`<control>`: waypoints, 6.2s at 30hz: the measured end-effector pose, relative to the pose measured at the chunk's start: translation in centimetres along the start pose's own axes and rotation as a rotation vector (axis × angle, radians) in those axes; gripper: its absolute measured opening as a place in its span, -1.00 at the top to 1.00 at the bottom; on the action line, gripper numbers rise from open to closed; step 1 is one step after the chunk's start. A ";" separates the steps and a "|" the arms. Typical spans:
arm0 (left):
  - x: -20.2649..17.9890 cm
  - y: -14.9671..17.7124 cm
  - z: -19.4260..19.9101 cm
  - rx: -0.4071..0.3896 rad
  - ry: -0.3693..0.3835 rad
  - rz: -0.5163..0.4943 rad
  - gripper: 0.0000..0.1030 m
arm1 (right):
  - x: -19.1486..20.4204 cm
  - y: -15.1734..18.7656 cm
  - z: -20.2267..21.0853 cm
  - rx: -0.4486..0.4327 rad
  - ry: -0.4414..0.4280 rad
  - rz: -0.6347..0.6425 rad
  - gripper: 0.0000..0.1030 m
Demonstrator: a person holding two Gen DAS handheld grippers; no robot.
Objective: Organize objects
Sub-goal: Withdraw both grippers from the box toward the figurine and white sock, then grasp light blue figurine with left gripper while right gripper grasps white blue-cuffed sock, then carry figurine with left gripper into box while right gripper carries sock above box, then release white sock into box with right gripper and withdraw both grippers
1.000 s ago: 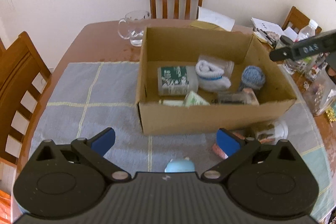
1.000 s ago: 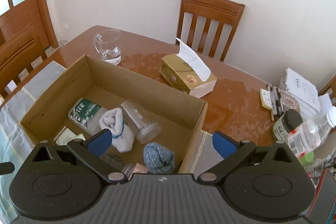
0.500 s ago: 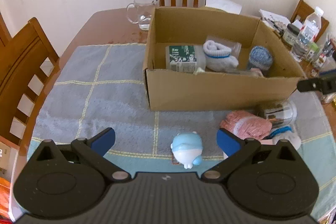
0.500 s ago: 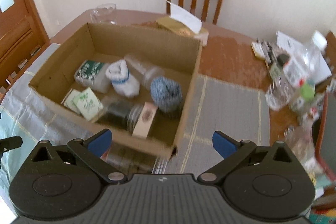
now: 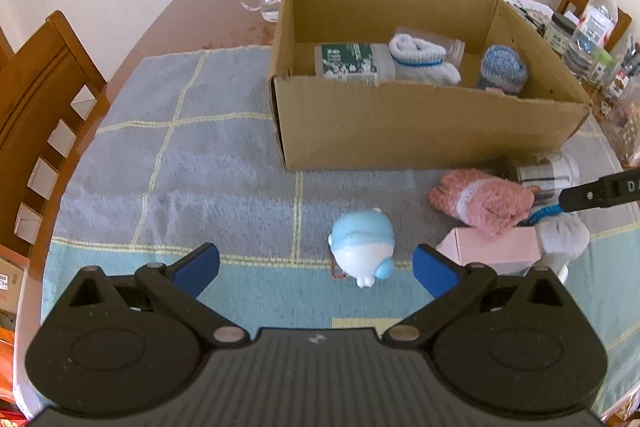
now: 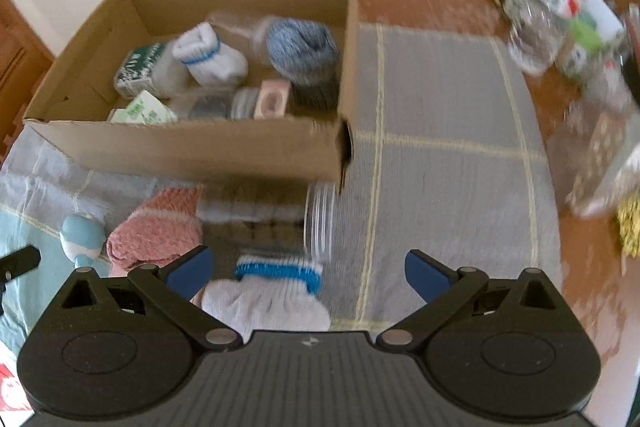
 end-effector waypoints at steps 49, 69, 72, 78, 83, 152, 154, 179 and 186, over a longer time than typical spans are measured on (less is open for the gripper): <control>-0.4 -0.8 -7.8 0.052 0.021 -0.141 -0.98 | -1.0 6.9 -4.5 0.059 0.115 0.061 -1.00; -1.7 -1.8 -7.3 0.012 0.034 -0.199 -0.43 | -0.1 7.8 -3.8 -0.008 0.094 0.156 -1.00; -2.1 -1.9 -7.3 0.006 0.043 -0.205 -0.33 | 0.4 8.0 -3.7 -0.025 0.091 0.171 -1.00; -2.3 -2.1 -7.2 0.009 0.074 -0.189 -0.02 | 0.7 7.9 -3.4 -0.035 0.085 0.186 -0.87; -2.5 -2.3 -7.3 0.016 0.077 -0.200 0.10 | 0.6 7.5 -2.9 -0.036 0.081 0.183 -0.57; 0.9 -21.1 3.0 -0.219 0.187 -0.394 -0.94 | 11.1 -7.8 8.1 -0.234 -0.037 0.450 -0.37; 1.5 -20.5 3.3 -0.219 0.183 -0.386 -0.94 | 11.8 -8.2 8.0 -0.232 -0.036 0.456 -0.37; 7.8 -14.5 4.8 -0.236 0.134 -0.283 -0.97 | 17.7 -9.9 8.0 -0.260 0.002 0.450 -1.00; 6.6 -12.2 4.9 -0.217 0.136 -0.279 -0.98 | 15.9 -7.4 8.0 -0.257 0.031 0.398 -1.00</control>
Point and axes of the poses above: each gripper's, at about its wrist camera, not at the fingertips, and z roughly against the way its jaws point, x to its left, y to its underside, the point moved 7 cm from there along -z, roughly the way its jaws point, and after that the axes turned 11 degrees about x, right-handed, at the moved point
